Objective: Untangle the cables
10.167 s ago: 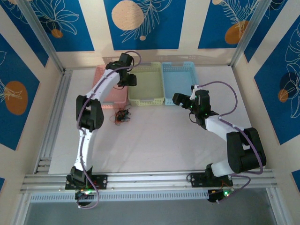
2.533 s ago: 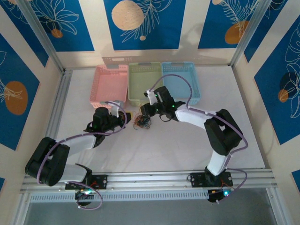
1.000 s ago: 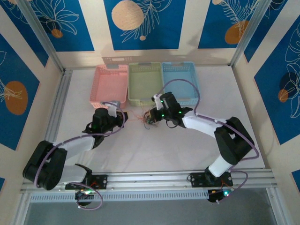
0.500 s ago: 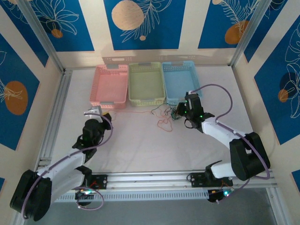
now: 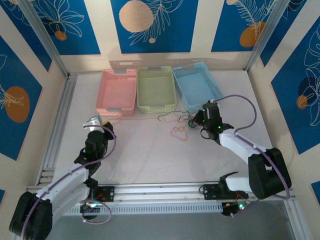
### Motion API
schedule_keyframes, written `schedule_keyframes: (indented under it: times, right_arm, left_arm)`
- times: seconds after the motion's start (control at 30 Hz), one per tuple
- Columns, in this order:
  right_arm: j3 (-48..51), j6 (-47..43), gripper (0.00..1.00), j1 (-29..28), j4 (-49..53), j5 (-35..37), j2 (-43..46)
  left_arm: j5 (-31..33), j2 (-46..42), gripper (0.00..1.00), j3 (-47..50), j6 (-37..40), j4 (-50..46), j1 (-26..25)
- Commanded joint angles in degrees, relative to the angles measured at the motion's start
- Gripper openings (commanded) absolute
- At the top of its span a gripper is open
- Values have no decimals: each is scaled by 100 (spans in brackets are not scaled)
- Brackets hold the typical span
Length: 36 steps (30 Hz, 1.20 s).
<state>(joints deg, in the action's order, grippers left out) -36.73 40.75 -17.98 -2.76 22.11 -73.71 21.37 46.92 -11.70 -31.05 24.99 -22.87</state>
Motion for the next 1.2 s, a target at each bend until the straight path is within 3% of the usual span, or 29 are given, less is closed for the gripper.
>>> schedule_keyframes:
  times: [0.0, 0.37, 0.5, 0.63, 0.83, 0.93, 1.17]
  right_arm:
    - [28, -125, 0, 3, -430, -393, -16]
    - [-71, -1500, 0, -971, -1390, -1362, -84]
    - [167, -1566, 0, -1116, -1497, -604, 260]
    - [536, -724, 0, -807, -884, 1235, 966]
    - [1150, 519, 0, -38, -581, 1753, 1682]
    - [1144, 1088, 0, 130, -201, 2075, 1637]
    - [1130, 1799, 0, 492, 255, 2101, 1492]
  left_arm:
    - [154, -51, 0, 71, -26, 36, 97]
    - [-490, 158, 0, 53, 234, 396, 92]
    - [-248, 123, 0, 41, 143, 263, 93]
    - [489, -224, 0, 133, -109, -102, 98]
    - [1180, -595, 0, 220, -451, -515, 124]
    - [1418, -871, 0, 354, -579, -586, 134]
    - [1719, -1358, 0, 511, -779, -840, 160]
